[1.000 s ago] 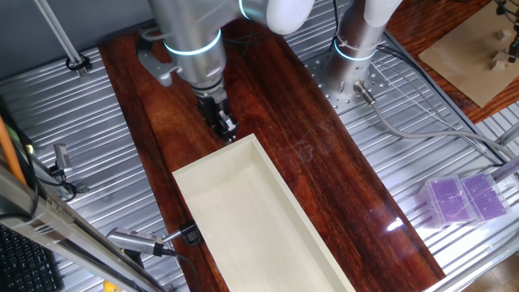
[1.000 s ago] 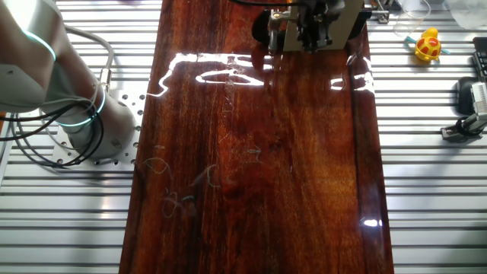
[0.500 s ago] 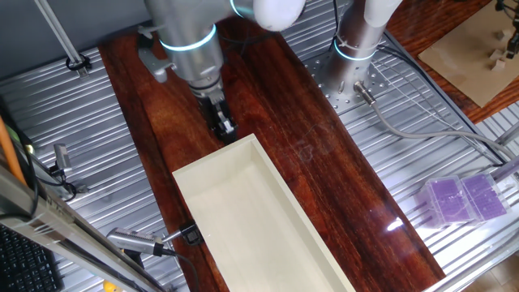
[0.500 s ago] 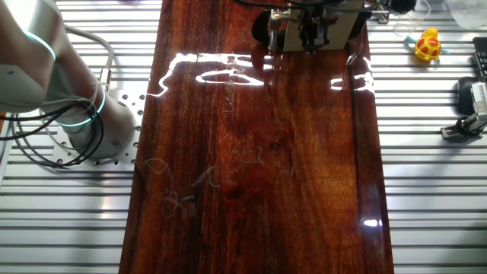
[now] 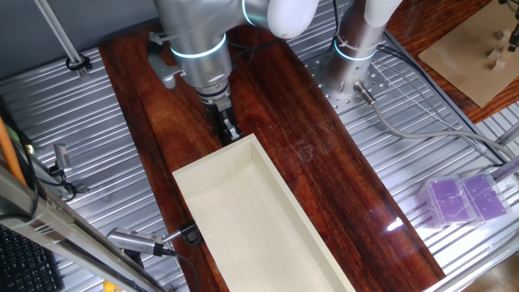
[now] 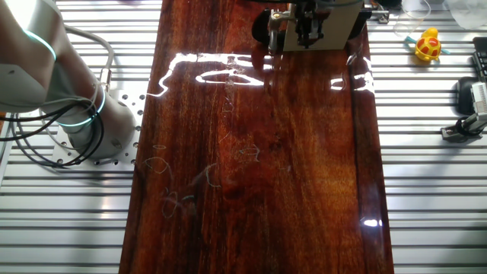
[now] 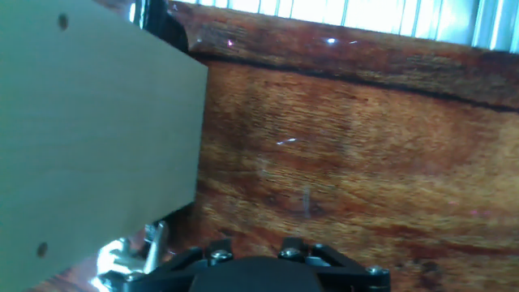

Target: Turn off the water tap

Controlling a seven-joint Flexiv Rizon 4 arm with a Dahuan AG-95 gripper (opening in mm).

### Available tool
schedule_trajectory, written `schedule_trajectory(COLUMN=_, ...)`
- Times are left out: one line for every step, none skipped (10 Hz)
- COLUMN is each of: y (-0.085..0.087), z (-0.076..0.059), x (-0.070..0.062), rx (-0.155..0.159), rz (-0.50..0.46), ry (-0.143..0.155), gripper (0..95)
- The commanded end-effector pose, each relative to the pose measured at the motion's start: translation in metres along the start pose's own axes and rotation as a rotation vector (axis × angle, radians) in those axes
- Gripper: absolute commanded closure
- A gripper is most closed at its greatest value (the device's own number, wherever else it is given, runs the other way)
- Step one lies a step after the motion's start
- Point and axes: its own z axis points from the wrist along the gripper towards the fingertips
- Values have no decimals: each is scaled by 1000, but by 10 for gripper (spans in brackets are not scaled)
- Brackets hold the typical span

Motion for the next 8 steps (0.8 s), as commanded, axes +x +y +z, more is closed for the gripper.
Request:
schedule_trajectory(y=0, z=0, x=0, rx=-11, rz=20, ry=-2, gripper=380)
schedule_trajectory(y=3, z=2, x=-2, rx=-15, rz=31, ry=-5, gripper=380)
schedule_trajectory(y=5, z=2, x=-3, rx=-17, rz=37, ry=-8, gripper=380)
schedule_trajectory(y=8, z=3, x=-4, rx=-18, rz=45, ry=-8, gripper=380)
schedule_trajectory(y=12, z=5, x=-6, rx=-19, rz=53, ry=-8, gripper=380)
schedule_trajectory(y=13, z=6, x=-7, rx=-22, rz=56, ry=-9, gripper=380)
schedule_trajectory(y=14, z=7, x=-7, rx=-26, rz=60, ry=-8, gripper=380)
schedule_trajectory(y=15, z=8, x=-8, rx=-28, rz=63, ry=-6, gripper=380)
